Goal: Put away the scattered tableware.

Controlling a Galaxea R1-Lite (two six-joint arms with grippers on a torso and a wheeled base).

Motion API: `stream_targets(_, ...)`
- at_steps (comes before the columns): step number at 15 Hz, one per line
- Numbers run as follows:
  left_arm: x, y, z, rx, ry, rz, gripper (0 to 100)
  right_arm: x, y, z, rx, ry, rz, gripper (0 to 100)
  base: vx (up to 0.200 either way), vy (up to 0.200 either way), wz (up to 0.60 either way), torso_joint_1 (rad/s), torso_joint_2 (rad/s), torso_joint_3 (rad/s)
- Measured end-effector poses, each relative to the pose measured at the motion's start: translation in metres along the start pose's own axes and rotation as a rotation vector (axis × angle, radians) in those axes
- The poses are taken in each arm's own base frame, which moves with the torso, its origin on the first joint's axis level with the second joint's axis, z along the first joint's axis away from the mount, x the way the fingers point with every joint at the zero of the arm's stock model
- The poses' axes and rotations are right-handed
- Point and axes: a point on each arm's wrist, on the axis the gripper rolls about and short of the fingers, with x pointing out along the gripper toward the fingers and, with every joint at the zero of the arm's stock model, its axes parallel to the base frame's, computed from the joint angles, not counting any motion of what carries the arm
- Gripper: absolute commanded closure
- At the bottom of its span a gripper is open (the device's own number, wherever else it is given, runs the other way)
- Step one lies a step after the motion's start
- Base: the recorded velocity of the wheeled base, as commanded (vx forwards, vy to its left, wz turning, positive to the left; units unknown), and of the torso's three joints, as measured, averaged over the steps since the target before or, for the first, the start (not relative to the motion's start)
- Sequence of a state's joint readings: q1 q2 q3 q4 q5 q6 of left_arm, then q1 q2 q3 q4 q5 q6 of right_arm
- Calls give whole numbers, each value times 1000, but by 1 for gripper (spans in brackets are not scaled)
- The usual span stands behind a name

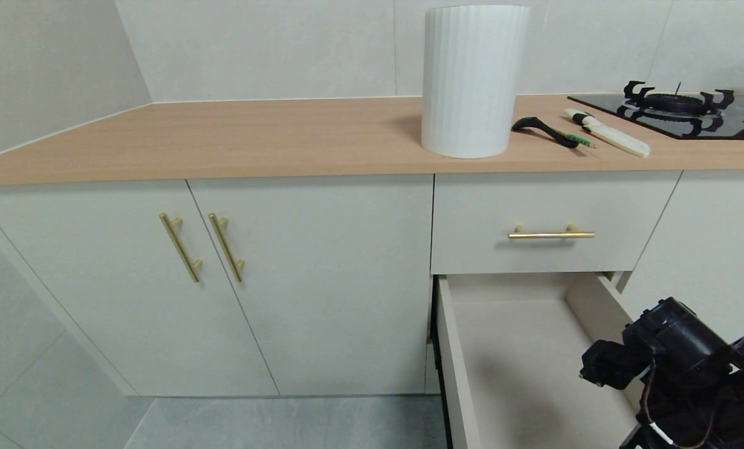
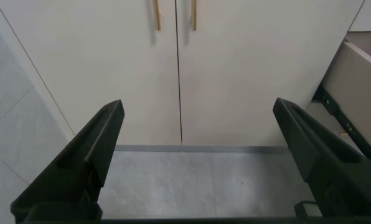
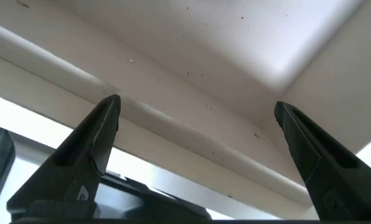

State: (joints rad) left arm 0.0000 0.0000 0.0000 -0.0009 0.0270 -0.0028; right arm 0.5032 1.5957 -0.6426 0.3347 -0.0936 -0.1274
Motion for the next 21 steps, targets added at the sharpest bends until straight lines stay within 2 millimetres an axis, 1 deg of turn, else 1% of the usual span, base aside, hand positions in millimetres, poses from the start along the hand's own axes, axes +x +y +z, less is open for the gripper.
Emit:
stream_targets(3, 0, 0, 0, 0, 0, 0, 0, -6, -1, 6, 76, -20, 4, 0, 0, 0, 0, 0, 0, 0)
stream_targets(4, 0, 0, 0, 0, 0, 0, 0, -9, -2, 12, 137, -43, 6, 0, 0, 0, 0, 0, 0, 0)
stream_targets(5, 0, 0, 0, 0, 0, 0, 0, -12, -4, 21, 188, -103, 6, 0, 0, 0, 0, 0, 0, 0)
stream_targets(8, 0, 0, 0, 0, 0, 0, 0, -18, -11, 38, 247, -276, -9, 0, 0, 0, 0, 0, 0, 0)
stream_targets(12, 0, 0, 0, 0, 0, 0, 0, -20, -20, 41, 288, -372, -30, 0, 0, 0, 0, 0, 0, 0)
stream_targets(16, 0, 0, 0, 0, 0, 0, 0, -21, -22, 40, 295, -373, -49, 0, 0, 0, 0, 0, 0, 0)
stream_targets(21, 0, 0, 0, 0, 0, 0, 0, -20, -22, 40, 299, -370, -66, 0, 0, 0, 0, 79, -257, -247)
